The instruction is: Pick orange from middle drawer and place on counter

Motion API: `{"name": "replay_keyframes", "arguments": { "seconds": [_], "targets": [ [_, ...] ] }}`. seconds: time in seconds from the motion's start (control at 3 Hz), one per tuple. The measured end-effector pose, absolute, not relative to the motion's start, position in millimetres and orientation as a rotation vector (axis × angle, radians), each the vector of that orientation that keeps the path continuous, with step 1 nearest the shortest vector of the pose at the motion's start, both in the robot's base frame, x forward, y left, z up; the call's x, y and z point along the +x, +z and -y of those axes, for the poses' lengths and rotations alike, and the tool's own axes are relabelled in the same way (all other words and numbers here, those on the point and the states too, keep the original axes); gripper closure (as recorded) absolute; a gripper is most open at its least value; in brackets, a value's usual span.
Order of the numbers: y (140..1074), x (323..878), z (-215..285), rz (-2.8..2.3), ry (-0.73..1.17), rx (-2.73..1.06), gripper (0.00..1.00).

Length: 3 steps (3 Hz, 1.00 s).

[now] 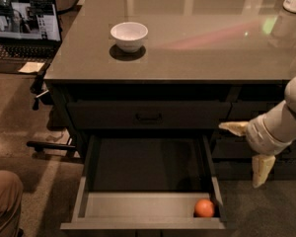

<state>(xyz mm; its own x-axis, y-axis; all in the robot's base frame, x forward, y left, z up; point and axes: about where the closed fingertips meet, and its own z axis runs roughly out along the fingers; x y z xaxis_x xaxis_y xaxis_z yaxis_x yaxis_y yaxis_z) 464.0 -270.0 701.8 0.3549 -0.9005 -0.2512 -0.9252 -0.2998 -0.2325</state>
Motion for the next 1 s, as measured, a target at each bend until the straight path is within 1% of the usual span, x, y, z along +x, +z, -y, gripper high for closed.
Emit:
{"name": "replay_keyframes", "arguments": {
  "seconds": [0.67, 1.0],
  "targets": [
    [698.6, 463.4, 269.5, -1.567, 0.105, -2.317, 0.00],
    [676.5, 464.6, 260.6, -1.552, 0.142, -2.376, 0.00]
  ]
}}
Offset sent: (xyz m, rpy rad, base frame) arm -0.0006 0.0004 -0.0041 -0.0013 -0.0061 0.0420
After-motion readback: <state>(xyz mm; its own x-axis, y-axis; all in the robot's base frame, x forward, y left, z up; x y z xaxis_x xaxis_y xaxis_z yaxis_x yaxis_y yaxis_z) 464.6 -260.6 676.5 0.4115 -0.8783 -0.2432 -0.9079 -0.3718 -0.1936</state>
